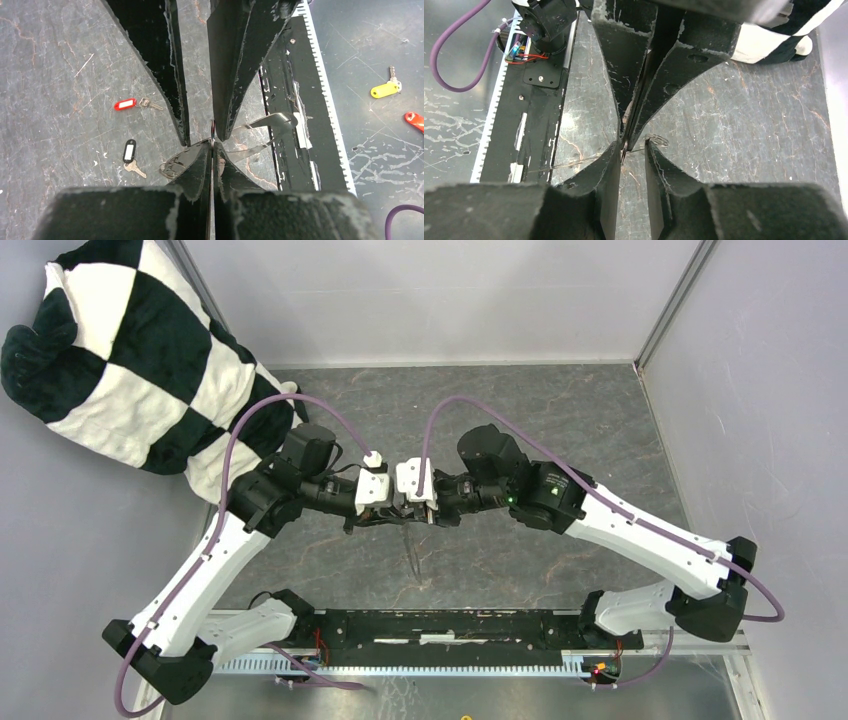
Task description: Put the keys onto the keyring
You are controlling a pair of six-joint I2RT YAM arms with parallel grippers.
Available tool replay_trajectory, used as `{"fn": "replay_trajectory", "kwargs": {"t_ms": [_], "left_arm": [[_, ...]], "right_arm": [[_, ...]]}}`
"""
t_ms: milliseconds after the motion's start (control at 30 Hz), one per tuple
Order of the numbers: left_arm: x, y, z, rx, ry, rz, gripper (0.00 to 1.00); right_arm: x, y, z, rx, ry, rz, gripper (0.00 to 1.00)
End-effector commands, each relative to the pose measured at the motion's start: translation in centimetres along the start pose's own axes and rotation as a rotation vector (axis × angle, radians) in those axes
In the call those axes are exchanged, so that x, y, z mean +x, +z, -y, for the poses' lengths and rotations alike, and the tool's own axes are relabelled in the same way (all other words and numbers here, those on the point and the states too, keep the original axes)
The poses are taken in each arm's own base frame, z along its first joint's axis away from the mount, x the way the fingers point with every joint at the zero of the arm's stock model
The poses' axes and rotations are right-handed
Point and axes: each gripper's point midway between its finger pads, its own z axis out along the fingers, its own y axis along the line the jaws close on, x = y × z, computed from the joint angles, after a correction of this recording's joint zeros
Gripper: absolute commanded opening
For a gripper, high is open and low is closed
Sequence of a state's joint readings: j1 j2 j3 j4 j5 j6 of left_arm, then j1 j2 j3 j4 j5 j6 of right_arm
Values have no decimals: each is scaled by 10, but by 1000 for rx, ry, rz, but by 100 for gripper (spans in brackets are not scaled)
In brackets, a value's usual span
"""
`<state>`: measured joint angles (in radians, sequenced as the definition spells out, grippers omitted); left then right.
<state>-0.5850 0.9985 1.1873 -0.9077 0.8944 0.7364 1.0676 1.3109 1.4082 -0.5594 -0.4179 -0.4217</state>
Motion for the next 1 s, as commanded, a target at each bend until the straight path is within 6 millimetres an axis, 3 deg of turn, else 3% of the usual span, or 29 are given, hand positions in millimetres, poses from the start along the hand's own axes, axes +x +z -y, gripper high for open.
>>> {"fn": "replay_trajectory", "kwargs": {"t_ms": [0,167,300,400,467,567,767,967], "left_arm": [[-24,-8,0,-6,106,55,2],[-25,-9,2,-8,124,58,2],[-24,-9,2,-10,132,56,2],[-22,-9,1,-12,128,52,6],[-22,-8,0,-12,109,49,24],[-21,-7,-1,-17,59,43,36],[-28,-8,-2,-63,-23,91,33],[-41,-4,-6,-84,-107,185,31]], "right_arm": [[-18,-1,6,0,7,50,29],[-12,3,8,-9,31,40,18],[-15,-1,14,16,43,66,1],[-24,-10,22,63,40,129,1],[-32,-18,27,102,48,201,0],[-47,-36,29,153,56,367,0],[-60,-63,21,206,105,637,0],[-64,-71,5,158,172,805,0]]}}
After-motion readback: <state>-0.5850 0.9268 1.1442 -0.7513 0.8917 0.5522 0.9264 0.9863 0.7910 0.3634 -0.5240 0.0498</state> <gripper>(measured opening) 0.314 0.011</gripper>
